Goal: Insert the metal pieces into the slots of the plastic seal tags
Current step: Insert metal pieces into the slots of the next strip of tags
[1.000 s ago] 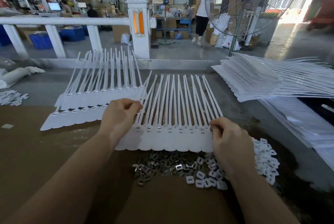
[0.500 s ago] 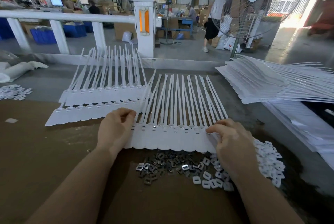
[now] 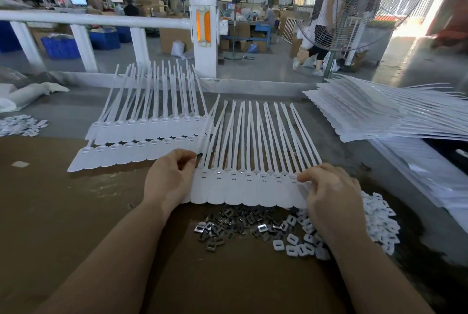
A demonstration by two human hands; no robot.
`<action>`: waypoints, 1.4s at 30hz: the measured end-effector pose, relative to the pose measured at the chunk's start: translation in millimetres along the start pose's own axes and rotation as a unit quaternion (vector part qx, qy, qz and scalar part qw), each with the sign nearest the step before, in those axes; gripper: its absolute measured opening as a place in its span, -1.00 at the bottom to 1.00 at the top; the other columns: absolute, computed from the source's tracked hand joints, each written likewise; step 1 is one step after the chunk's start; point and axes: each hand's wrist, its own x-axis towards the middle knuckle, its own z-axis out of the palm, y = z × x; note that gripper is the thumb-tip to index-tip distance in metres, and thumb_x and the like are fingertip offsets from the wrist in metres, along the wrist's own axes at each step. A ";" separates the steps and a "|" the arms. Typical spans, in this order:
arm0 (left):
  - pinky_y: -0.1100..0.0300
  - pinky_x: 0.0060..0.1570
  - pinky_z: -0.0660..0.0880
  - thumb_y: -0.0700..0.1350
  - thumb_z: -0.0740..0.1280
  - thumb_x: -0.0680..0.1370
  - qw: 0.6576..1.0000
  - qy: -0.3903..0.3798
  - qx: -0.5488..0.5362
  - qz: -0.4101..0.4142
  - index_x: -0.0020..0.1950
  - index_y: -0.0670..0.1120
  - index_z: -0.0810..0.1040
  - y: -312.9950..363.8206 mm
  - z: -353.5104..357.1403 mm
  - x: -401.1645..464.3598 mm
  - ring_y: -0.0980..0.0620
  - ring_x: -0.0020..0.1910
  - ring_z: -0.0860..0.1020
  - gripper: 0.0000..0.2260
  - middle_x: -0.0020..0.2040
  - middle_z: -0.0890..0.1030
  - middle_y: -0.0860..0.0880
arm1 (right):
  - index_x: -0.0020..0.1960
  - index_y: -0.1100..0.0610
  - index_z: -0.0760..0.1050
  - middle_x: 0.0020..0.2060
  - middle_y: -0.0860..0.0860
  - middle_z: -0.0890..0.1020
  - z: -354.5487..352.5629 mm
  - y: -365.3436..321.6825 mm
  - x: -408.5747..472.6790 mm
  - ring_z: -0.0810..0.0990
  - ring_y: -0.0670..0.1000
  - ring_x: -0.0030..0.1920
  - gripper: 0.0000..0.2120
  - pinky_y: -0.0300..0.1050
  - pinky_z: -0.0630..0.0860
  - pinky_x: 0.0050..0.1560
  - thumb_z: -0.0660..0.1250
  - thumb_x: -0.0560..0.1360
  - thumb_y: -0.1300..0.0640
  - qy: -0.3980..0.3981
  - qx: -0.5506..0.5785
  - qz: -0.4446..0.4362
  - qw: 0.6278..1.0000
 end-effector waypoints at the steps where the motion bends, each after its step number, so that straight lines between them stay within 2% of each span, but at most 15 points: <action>1: 0.29 -0.12 0.33 -0.06 0.29 0.57 1.000 -0.001 0.001 0.000 0.15 0.01 0.58 0.2 -0.1 -0.1 0.15 -0.11 0.46 -0.82 -0.07 0.56 0.10 | -0.13 0.19 0.62 -0.16 0.05 0.63 -0.2 -0.2 -0.3 0.55 0.11 -0.05 -0.85 0.07 0.36 0.05 0.31 0.40 0.36 0.010 0.006 -0.003 1.000; 4: 0.26 -0.07 0.34 -0.05 0.29 0.57 1.000 -0.001 0.005 0.002 0.15 0.02 0.58 -0.5 -1.1 -0.4 0.14 -0.09 0.46 -0.82 -0.08 0.54 0.11 | -0.16 0.22 0.61 -0.20 0.08 0.63 0.5 -0.3 -0.8 0.56 0.14 -0.10 -0.85 0.10 0.40 0.02 0.30 0.39 0.39 0.025 0.013 -0.012 1.000; 11: 0.26 -0.09 0.35 -0.03 0.31 0.55 1.000 -0.007 0.005 0.004 0.15 0.03 0.57 -0.1 -1.7 -0.9 0.15 -0.13 0.48 -0.82 -0.10 0.55 0.12 | -0.16 0.21 0.61 -0.20 0.07 0.63 2.3 0.2 -0.4 0.55 0.12 -0.10 -0.85 0.06 0.36 0.03 0.31 0.40 0.39 0.025 0.015 -0.009 1.000; 14: 0.26 -0.21 0.36 -0.01 0.31 0.55 1.000 -0.008 0.005 0.005 0.12 0.04 0.57 -0.1 -1.5 -0.8 0.22 -0.20 0.46 -0.83 -0.13 0.56 0.13 | -0.15 0.20 0.61 -0.19 0.06 0.63 1.6 0.6 -0.7 0.55 0.11 -0.09 -0.86 0.05 0.36 0.04 0.30 0.41 0.36 0.022 0.014 -0.006 1.000; 16: 0.34 -0.28 0.34 -0.01 0.32 0.55 1.000 -0.007 0.002 0.007 0.11 0.04 0.57 -0.3 -1.5 -0.6 0.24 -0.22 0.46 -0.84 -0.16 0.54 0.15 | -0.15 0.21 0.61 -0.19 0.06 0.63 1.7 0.6 -1.0 0.55 0.11 -0.09 -0.86 0.05 0.36 0.04 0.30 0.41 0.36 0.023 0.013 -0.007 1.000; 18: 0.39 -0.29 0.32 -0.01 0.32 0.55 1.000 -0.007 0.001 0.008 0.10 0.03 0.57 -0.6 -1.5 -0.6 0.25 -0.22 0.46 -0.84 -0.18 0.53 0.17 | -0.15 0.21 0.61 -0.19 0.06 0.64 1.9 0.7 -1.1 0.55 0.11 -0.09 -0.86 0.05 0.36 0.04 0.31 0.41 0.36 0.022 0.011 -0.007 1.000; 32: 0.37 -0.33 0.29 0.01 0.33 0.54 1.000 -0.006 0.004 0.003 0.09 0.07 0.57 -3.0 -0.1 1.7 0.26 -0.22 0.45 -0.85 -0.20 0.51 0.22 | -0.16 0.21 0.61 -0.21 0.06 0.64 0.5 -0.8 -1.1 0.56 0.09 -0.12 -0.86 0.05 0.40 0.03 0.30 0.42 0.37 0.027 0.020 -0.015 0.999; 35: 0.39 -0.33 0.28 0.01 0.33 0.54 1.000 -0.005 0.006 0.005 0.08 0.07 0.57 -3.4 0.2 2.0 0.27 -0.23 0.44 -0.85 -0.20 0.49 0.23 | -0.14 0.20 0.61 -0.19 0.04 0.63 0.1 -2.6 -0.9 0.55 0.07 -0.09 -0.84 0.06 0.42 0.06 0.28 0.43 0.38 0.037 0.048 -0.012 0.998; 38: 0.39 -0.34 0.27 0.01 0.34 0.53 1.000 -0.004 0.008 0.006 0.08 0.07 0.58 -3.9 0.4 2.3 0.28 -0.24 0.44 -0.86 -0.21 0.49 0.24 | -0.06 0.18 0.60 -0.15 -0.01 0.63 -1.4 -4.0 -0.4 0.55 0.01 -0.06 -0.79 0.01 0.49 0.04 0.23 0.48 0.38 0.056 0.129 0.012 0.990; 42: 0.38 -0.35 0.27 0.02 0.33 0.53 1.000 -0.005 0.010 0.007 0.07 0.08 0.57 -4.1 0.3 2.4 0.28 -0.24 0.44 -0.86 -0.21 0.50 0.23 | 0.05 0.10 0.57 -0.13 -0.03 0.63 -2.9 -4.9 1.1 0.57 -0.03 -0.06 -0.80 -0.05 0.51 0.01 0.20 0.56 0.27 0.049 0.175 0.045 0.982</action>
